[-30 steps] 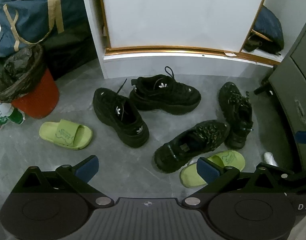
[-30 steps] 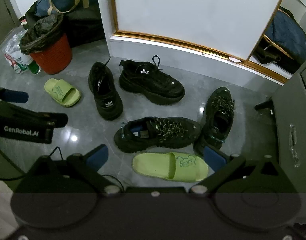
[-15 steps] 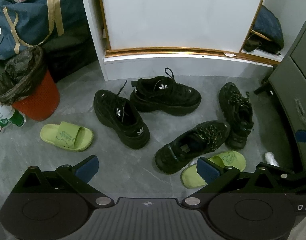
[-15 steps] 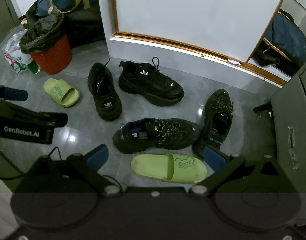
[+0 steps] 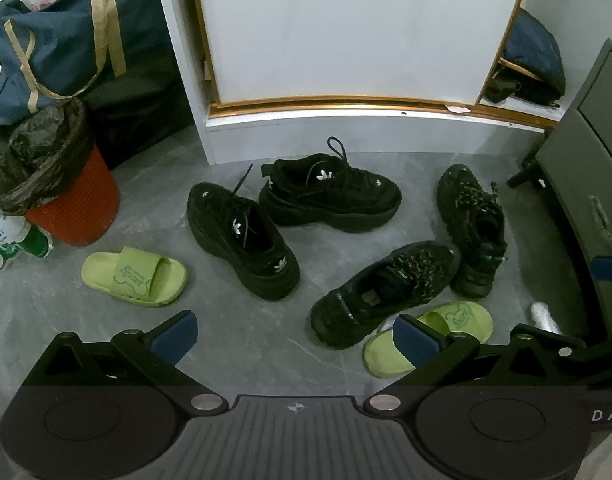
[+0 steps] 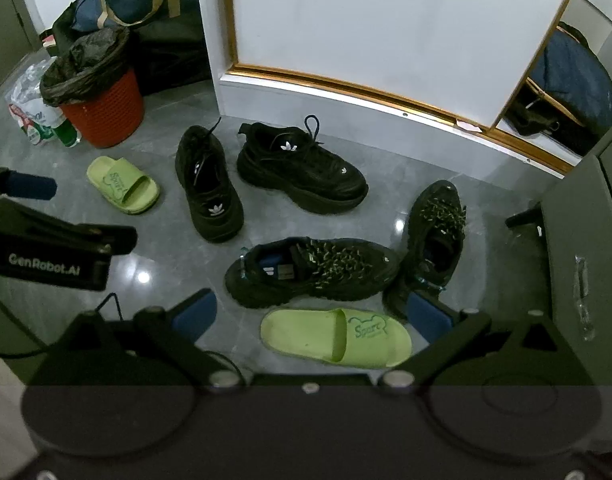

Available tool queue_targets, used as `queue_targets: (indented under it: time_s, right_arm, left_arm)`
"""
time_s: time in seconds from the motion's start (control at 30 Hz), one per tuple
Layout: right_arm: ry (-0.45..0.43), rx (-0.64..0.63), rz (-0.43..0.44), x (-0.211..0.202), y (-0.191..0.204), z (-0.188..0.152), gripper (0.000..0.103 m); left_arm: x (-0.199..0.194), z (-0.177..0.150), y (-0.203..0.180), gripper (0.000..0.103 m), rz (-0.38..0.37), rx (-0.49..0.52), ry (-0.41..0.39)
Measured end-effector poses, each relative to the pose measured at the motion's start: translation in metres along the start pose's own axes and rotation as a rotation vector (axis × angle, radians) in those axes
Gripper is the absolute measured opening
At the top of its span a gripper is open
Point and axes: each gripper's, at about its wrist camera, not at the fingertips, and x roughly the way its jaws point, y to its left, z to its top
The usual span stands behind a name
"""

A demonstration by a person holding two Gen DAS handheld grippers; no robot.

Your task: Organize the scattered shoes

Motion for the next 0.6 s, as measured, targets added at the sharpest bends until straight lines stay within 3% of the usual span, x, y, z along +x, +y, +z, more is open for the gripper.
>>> queue_targets:
  time_s: [0.6]
  right_arm:
    - [-0.016,-0.01,0.006,-0.0019,0.0012,-0.0037,0.103]
  left_arm:
    - [0.0004,0.0008,-0.0062,0.103,0.012,0.022,0.004]
